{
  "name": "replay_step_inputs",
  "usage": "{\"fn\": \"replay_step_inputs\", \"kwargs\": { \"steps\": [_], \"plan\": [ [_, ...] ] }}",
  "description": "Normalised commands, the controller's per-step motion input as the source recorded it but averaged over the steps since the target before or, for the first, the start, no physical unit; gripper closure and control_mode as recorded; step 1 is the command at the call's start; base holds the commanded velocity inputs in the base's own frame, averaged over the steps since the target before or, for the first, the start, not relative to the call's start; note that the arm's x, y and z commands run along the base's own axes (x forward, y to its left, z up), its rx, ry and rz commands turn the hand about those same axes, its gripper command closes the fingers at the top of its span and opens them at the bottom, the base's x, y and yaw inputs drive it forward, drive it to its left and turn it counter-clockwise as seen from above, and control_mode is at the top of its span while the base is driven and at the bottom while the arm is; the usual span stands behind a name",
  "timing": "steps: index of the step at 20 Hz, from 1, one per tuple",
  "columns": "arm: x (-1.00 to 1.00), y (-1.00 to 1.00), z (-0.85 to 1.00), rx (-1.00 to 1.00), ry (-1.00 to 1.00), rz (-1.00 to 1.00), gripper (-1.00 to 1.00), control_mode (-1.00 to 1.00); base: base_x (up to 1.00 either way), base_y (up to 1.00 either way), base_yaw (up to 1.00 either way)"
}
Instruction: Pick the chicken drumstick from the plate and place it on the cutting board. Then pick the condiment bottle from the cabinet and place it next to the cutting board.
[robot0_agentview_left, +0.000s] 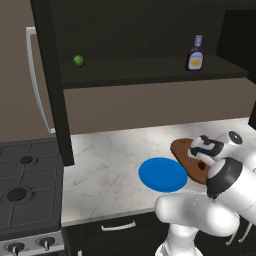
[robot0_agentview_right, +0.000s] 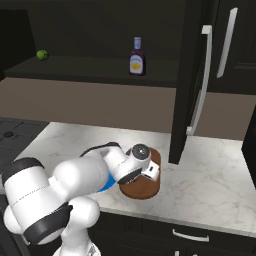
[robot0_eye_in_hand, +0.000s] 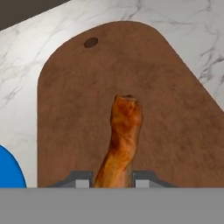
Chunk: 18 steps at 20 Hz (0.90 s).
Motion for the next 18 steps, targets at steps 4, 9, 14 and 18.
{"fn": "replay_step_inputs", "kwargs": {
  "steps": [4,9,14,18],
  "plan": [
    [0.00,0.00,-0.25,0.00,-0.05,0.02,1.00,-1.00,0.00,0.00,0.00],
    [0.04,0.00,-0.30,0.00,-0.05,0.02,1.00,-1.00,0.00,0.00,0.00],
    [0.08,0.00,-0.32,0.00,-0.04,0.02,1.00,-1.00,0.00,0.00,0.00],
    [0.00,0.00,-0.13,0.00,-0.01,0.00,-1.00,-1.00,0.00,0.00,0.00]
  ]
}}
